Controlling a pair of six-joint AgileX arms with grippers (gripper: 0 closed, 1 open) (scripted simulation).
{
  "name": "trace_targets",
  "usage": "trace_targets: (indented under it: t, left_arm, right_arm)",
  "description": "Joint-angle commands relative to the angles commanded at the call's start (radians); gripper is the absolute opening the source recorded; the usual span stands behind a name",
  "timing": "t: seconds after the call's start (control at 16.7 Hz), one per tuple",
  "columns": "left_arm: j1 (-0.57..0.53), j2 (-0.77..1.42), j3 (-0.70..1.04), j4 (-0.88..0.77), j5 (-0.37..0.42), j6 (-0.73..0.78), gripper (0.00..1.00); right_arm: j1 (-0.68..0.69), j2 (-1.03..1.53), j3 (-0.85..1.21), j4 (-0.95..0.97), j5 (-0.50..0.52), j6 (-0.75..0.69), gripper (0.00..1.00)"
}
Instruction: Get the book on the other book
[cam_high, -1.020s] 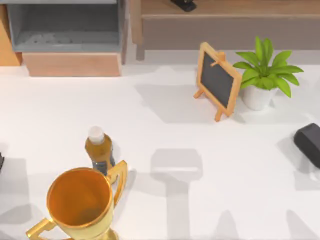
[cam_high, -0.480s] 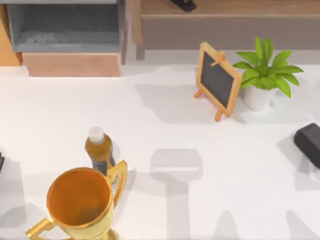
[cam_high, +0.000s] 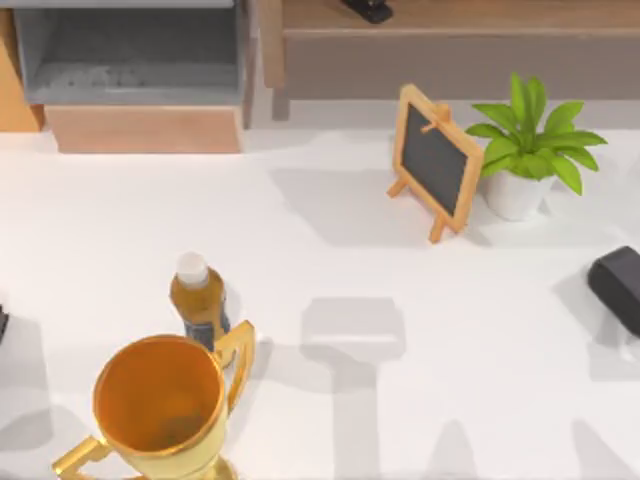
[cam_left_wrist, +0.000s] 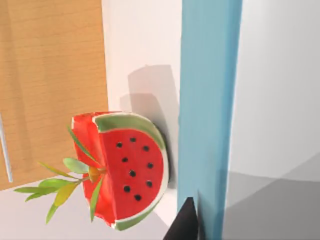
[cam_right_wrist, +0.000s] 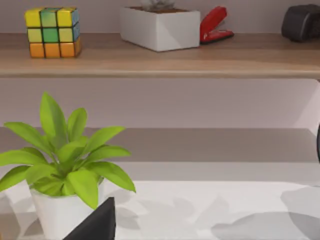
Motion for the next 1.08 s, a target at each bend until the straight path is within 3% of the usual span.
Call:
trace_targets:
  t: [0.72, 1.08]
  left_arm:
    - [0.000, 0.000, 0.000, 0.000, 0.000, 0.000, 0.98]
    - [0.000, 0.000, 0.000, 0.000, 0.000, 0.000, 1.00]
  right_arm:
    - [0.000, 0.000, 0.000, 0.000, 0.000, 0.000, 1.00]
    - [0.000, 0.000, 0.000, 0.000, 0.000, 0.000, 1.00]
